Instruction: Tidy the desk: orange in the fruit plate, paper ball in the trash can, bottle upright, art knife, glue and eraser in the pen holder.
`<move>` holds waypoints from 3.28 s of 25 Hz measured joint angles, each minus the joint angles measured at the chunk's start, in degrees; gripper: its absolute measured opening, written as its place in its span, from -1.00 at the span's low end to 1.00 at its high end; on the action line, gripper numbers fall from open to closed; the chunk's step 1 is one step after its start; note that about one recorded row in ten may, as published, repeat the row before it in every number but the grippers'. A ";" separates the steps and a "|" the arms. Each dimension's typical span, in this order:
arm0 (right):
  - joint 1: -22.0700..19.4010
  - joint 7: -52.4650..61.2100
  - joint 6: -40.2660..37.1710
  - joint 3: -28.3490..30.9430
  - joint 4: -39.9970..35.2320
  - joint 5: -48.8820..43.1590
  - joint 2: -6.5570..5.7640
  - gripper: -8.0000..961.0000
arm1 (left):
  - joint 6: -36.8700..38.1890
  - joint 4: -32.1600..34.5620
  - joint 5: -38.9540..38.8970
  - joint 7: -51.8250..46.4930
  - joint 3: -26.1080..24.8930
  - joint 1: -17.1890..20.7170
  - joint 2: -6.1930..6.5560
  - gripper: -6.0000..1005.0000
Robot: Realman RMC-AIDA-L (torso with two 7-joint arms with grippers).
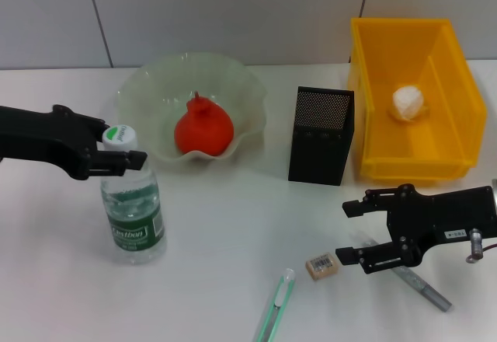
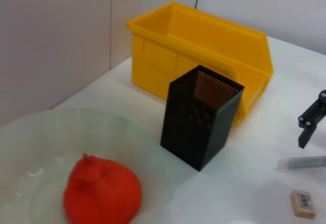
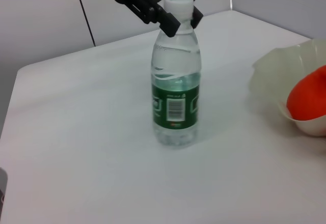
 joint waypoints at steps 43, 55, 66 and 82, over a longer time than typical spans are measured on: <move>0.61 0.87 0.55 -0.20 0.19 0.73 0.03 0.70 | -14.99 -8.08 -4.34 13.05 -7.94 1.79 -2.43 0.08; 0.17 -5.59 3.70 0.00 5.34 5.80 0.21 0.70 | -15.04 -8.09 -4.58 13.00 -8.00 1.76 -2.53 0.12; 0.27 -5.82 4.17 0.00 5.86 5.88 0.21 0.70 | -15.83 -8.24 -4.63 12.87 -8.00 1.76 -2.61 0.16; 0.45 -5.72 4.11 -0.14 5.87 5.92 0.11 0.70 | -15.88 -9.13 -4.79 13.02 -7.61 1.77 -2.61 0.21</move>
